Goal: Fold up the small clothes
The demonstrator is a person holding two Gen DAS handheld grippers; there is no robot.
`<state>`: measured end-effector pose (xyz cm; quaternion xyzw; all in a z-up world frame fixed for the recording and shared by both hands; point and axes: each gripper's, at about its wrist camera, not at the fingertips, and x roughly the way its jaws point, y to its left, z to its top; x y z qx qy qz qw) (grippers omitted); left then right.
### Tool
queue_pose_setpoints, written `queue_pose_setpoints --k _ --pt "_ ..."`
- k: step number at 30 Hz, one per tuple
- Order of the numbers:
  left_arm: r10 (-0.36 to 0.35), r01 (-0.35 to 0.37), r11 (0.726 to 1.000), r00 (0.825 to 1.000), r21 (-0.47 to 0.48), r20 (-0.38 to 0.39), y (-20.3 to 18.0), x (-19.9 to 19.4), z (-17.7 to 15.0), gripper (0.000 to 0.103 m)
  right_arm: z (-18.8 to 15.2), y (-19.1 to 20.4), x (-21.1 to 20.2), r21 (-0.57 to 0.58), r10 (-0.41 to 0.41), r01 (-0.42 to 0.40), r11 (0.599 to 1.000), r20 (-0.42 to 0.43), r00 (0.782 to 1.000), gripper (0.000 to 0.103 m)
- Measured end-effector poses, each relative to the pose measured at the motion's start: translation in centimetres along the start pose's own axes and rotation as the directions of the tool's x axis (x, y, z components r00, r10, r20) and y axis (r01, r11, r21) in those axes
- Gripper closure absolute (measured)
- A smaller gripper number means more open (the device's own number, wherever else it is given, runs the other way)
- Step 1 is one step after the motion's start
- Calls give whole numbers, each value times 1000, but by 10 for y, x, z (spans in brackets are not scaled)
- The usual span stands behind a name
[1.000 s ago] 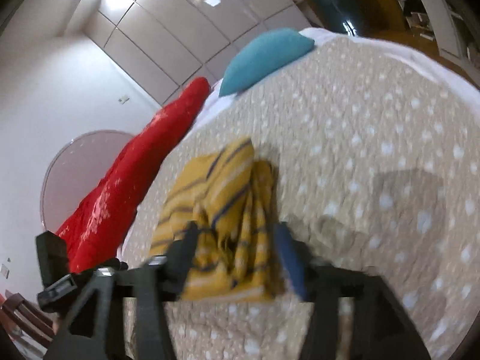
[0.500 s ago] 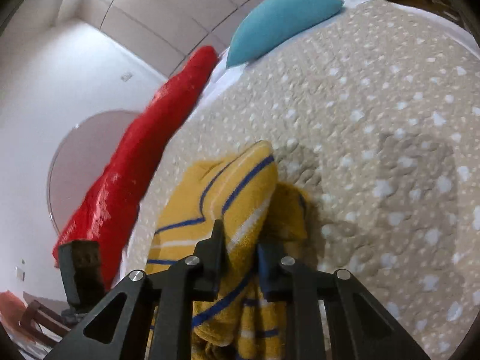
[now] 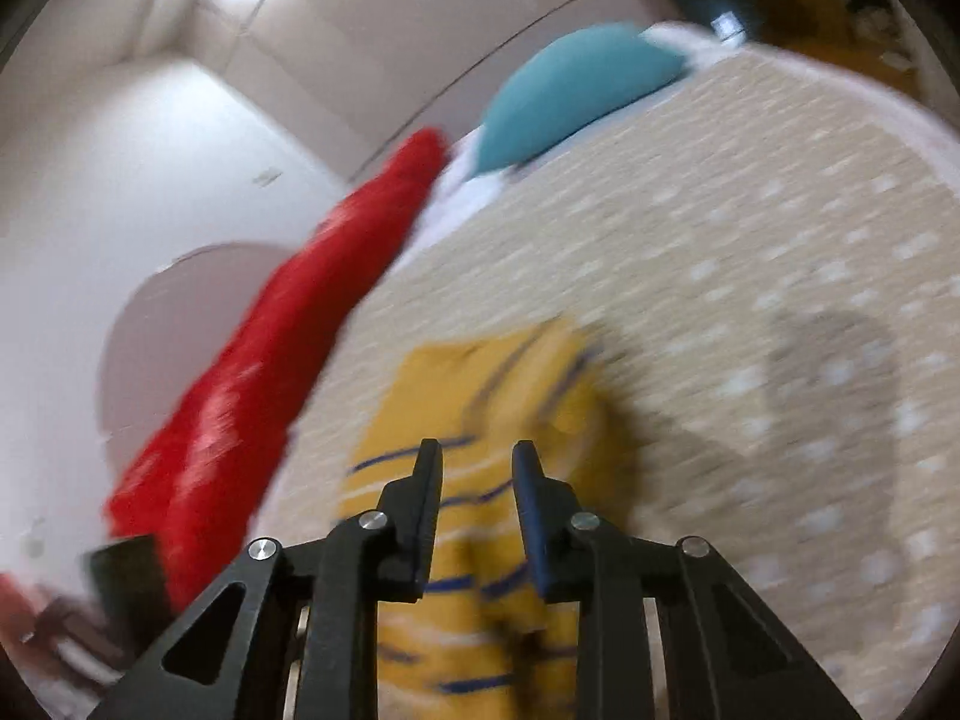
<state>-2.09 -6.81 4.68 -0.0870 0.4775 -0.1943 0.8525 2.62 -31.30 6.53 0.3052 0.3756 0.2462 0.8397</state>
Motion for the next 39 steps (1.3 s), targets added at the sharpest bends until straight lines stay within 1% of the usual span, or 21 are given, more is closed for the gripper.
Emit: queue_pose_setpoints --k 2,3,4,7,9,13,15,17,18,20,22,24,26,27,29,30,33,34,36,37,39 --pt "18 -20 1000 997 -21 -72 6 22 -12 19 -9 -1 20 10 20 -19 1000 -79 997 76" --pt "1 -5 999 997 -44 -73 10 25 -16 18 -15 -7 30 8 -60 61 998 -106 993 82" --pt "-12 9 998 999 -55 -53 12 20 -18 18 -19 -13 35 7 -115 116 993 -108 988 84" --pt "-36 33 998 998 -59 -49 12 6 -18 18 -27 -22 23 29 -108 110 994 -60 992 84" --pt "-22 22 999 1000 -37 -13 8 -9 -25 18 -35 -3 0 -40 -171 171 984 11 985 80" --pt "13 -13 1000 998 -5 54 2 -34 -41 18 -58 39 -27 -183 -154 169 969 91 984 78" --pt "56 -55 998 996 -12 68 -2 -46 -49 18 -76 49 -23 -247 -167 179 952 71 983 78" --pt "104 -106 994 988 8 116 -7 -60 -57 18 -86 40 -8 -243 -215 213 946 19 976 78" --pt "133 -136 990 981 18 142 -9 -66 -58 18 -92 27 0 -215 -247 239 947 -12 969 82" --pt "191 -202 979 960 35 203 -16 -79 -61 17 -99 15 -8 -167 -215 212 963 -1 977 83" --pt "250 -267 963 929 29 272 -21 -96 -66 12 -106 20 -24 -154 -231 232 960 28 973 80" --pt "332 -353 936 862 -15 383 -27 -118 -74 5 -120 31 -45 -174 -287 301 938 100 953 79" --pt "387 -406 911 776 -76 498 -36 -142 -86 0 -136 39 -62 -190 -333 359 914 155 930 72" --pt "401 -415 904 744 -100 534 -39 -152 -93 0 -142 40 -65 -190 -355 386 903 179 917 65" --pt "403 -413 903 708 -123 580 -45 -165 -102 0 -159 45 -78 -184 -380 421 888 223 898 61" --pt "390 -407 907 708 -112 588 -49 -168 -104 0 -164 45 -84 -187 -383 428 884 233 894 60" --pt "362 -410 911 739 -48 568 -62 -164 -107 0 -183 53 -93 -229 -412 476 849 275 869 50" --pt "367 -422 906 752 -28 548 -66 -157 -109 0 -185 56 -93 -247 -421 489 837 281 862 45" --pt "376 -436 900 782 6 498 -72 -140 -110 0 -192 60 -90 -281 -448 525 804 295 844 44" --pt "378 -439 898 803 29 460 -74 -130 -111 0 -193 59 -91 -285 -452 529 800 294 842 43" --pt "396 -452 891 825 49 402 -80 -114 -117 0 -193 55 -91 -275 -466 535 799 280 839 42"
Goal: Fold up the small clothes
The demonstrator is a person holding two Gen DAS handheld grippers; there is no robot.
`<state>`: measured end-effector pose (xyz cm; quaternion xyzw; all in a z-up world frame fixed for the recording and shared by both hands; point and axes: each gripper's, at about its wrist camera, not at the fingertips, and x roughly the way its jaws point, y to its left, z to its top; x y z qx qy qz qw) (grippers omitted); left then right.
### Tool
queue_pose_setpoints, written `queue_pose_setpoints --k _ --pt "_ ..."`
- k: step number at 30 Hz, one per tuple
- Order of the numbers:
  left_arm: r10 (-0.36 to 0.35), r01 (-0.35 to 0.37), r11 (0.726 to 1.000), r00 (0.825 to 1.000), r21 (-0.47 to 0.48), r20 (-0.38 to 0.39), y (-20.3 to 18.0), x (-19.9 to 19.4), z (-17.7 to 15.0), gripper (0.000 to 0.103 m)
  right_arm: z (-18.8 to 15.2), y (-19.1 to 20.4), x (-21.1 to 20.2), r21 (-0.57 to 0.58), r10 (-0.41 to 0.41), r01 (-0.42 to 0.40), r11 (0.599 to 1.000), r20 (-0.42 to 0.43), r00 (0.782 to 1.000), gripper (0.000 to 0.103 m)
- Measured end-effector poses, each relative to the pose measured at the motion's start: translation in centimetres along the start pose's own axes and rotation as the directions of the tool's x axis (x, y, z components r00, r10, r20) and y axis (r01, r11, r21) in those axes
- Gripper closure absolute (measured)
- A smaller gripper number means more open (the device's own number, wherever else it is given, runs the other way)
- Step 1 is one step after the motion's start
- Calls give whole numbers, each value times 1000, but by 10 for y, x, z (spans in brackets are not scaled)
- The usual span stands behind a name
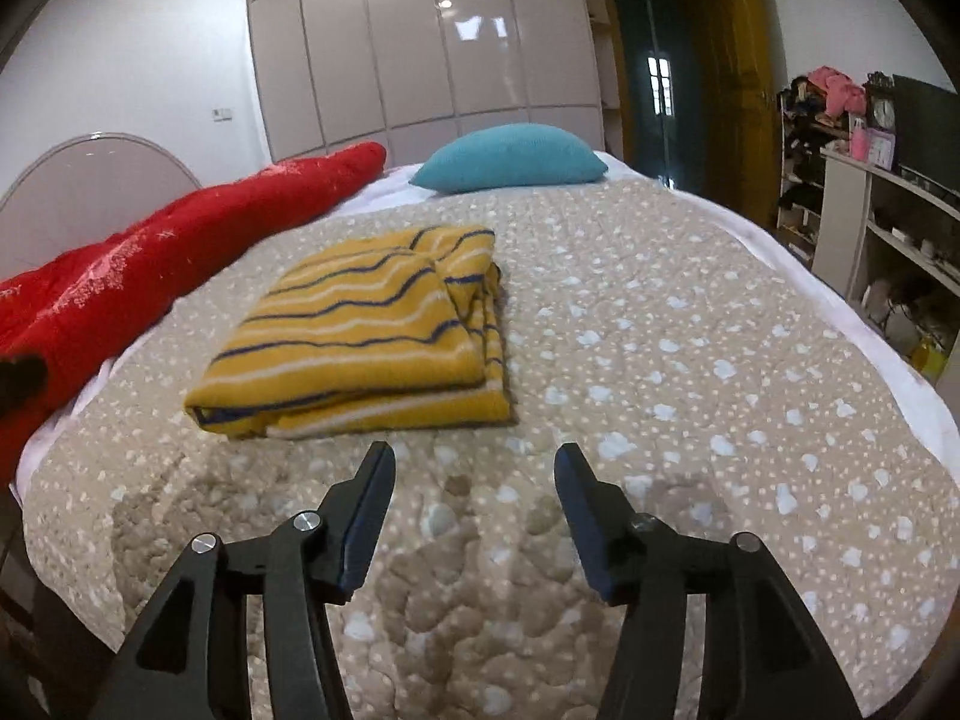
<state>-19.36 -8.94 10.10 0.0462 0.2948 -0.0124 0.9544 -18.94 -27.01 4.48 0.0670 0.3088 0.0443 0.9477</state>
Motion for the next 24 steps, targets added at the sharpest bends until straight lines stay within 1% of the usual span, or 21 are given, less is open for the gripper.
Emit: queue_pose_setpoints --k 1,3,5,10,17,24 --pt "-10 10 1000 999 7 -38 -3 7 -4 0 -1 -3 2 12 -8 9 1000 -9 1000 41" --pt "-19 20 1000 996 7 -86 -7 18 -11 0 -1 -8 8 29 -21 22 999 -30 999 41" --pt "-6 7 1000 991 9 -131 -9 28 -17 0 -3 -12 14 42 -27 29 999 -48 998 41" --pt "-30 25 999 979 -28 -202 -5 43 -25 0 -7 -16 22 46 -45 48 998 -73 996 37" --pt "-41 25 998 964 -63 -261 2 52 -29 0 -9 -10 26 12 -59 60 998 -81 995 35" --pt "-22 7 999 959 -52 -283 2 55 -32 0 -11 -4 26 -20 -72 70 997 -78 994 32"
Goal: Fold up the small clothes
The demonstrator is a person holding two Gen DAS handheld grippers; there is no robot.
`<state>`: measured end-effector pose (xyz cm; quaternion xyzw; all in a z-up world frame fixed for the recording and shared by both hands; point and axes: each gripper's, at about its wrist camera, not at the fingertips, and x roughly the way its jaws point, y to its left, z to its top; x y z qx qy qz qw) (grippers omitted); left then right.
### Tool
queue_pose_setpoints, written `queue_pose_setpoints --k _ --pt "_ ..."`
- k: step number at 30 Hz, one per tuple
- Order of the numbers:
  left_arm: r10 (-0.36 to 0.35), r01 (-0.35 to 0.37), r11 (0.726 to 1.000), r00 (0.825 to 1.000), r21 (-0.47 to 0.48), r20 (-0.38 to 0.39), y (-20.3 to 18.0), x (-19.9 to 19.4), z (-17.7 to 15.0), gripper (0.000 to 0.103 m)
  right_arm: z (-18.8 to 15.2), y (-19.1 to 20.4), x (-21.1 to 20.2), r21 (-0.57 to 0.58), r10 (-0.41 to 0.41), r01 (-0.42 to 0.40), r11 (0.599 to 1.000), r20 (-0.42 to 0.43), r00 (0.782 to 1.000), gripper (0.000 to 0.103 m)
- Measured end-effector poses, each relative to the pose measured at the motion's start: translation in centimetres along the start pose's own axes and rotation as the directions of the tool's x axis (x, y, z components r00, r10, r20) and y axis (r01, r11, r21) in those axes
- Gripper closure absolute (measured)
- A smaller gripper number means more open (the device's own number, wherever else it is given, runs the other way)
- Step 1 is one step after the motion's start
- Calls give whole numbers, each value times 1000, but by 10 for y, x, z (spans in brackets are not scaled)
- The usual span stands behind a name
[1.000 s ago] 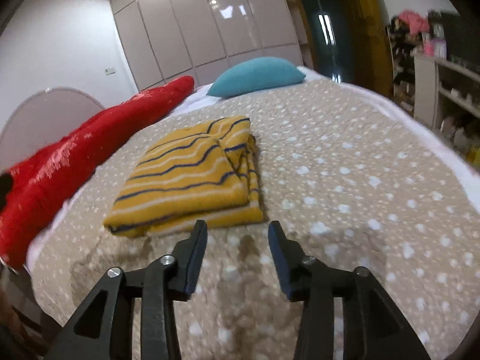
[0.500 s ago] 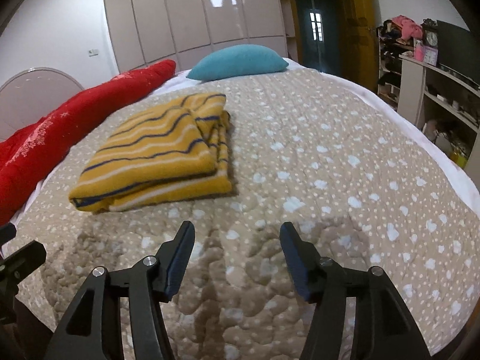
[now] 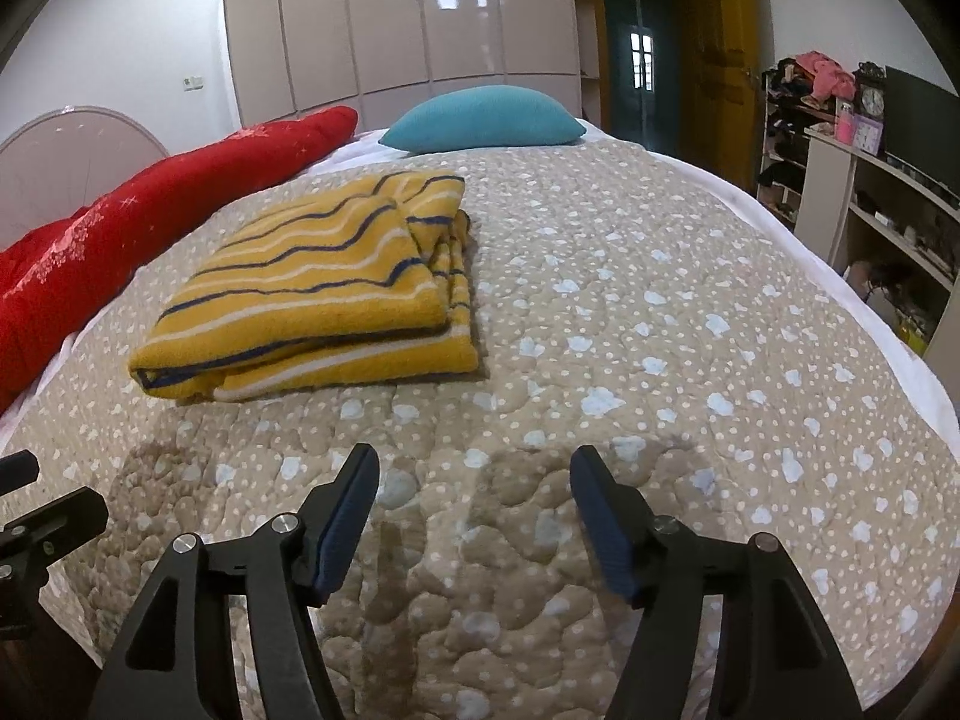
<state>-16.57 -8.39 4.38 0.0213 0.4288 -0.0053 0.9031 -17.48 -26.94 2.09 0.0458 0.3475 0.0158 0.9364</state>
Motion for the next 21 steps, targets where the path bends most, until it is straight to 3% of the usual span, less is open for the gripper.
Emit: queue_pose_setpoints --k 21 --pt "-10 10 1000 998 -4 -55 1 11 -3 0 -2 5 4 -28 -13 13 1000 0 1000 30"
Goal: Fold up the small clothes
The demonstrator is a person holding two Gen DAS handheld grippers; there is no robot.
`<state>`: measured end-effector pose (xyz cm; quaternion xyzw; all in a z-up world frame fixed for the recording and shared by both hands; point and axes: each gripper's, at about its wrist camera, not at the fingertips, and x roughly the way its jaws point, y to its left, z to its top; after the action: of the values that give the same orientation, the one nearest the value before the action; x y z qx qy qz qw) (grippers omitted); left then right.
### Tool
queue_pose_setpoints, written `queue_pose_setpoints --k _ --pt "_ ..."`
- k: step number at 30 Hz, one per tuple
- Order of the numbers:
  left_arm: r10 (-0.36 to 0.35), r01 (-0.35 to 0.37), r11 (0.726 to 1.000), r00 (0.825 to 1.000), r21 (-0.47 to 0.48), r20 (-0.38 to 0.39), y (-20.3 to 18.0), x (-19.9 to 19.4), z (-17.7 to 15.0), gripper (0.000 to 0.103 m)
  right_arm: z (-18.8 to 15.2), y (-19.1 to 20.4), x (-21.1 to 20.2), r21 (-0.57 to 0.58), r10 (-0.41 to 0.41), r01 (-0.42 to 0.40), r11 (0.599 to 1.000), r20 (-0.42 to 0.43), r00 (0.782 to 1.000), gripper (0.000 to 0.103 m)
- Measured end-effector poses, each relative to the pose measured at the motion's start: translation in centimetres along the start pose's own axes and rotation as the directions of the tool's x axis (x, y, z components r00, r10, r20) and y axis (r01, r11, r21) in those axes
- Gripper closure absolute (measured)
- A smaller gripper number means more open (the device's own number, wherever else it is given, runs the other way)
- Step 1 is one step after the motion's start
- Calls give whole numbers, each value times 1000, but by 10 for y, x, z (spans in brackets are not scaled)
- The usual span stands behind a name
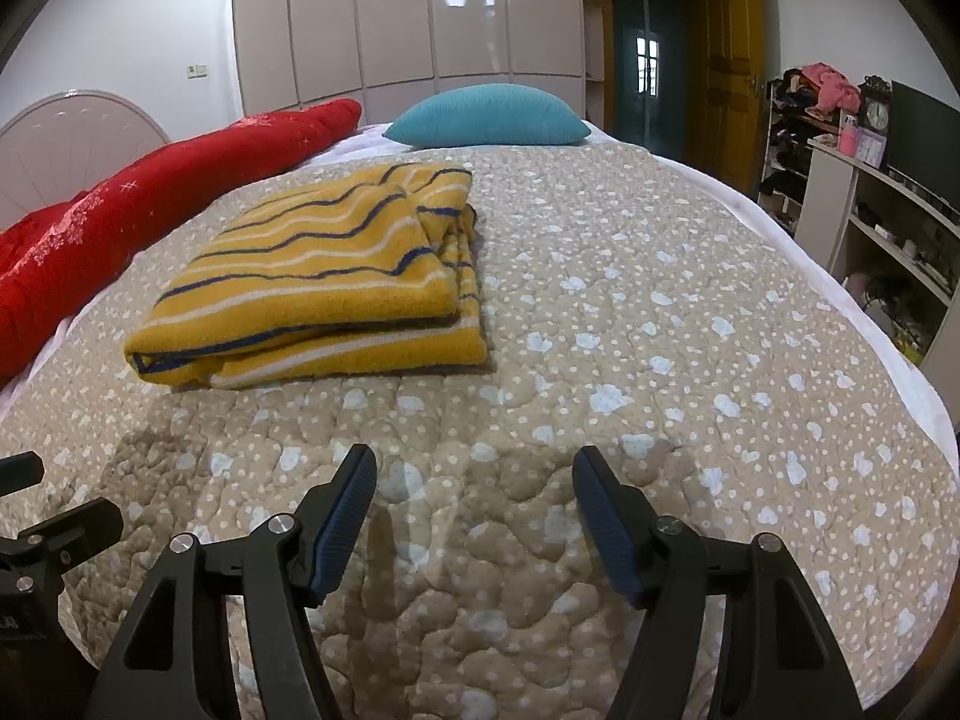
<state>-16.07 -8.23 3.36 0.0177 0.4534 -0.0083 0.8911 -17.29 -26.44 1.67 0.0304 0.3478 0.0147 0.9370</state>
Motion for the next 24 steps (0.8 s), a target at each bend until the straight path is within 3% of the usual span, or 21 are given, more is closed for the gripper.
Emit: queue_pose_setpoints --k 14,21,23,24 --pt "-11 11 1000 999 9 -47 4 26 -12 0 2 -4 1 12 -16 16 1000 -2 1000 30" --pt "-16 17 1000 998 21 -61 3 32 -15 0 50 -14 -6 64 82 -85 994 48 995 30" --pt "-25 27 999 997 19 -67 3 33 -15 0 73 -11 -2 42 120 -123 991 77 990 39" --pt "-26 27 999 997 24 -66 2 34 -15 0 83 -8 1 30 134 -136 990 82 988 51"
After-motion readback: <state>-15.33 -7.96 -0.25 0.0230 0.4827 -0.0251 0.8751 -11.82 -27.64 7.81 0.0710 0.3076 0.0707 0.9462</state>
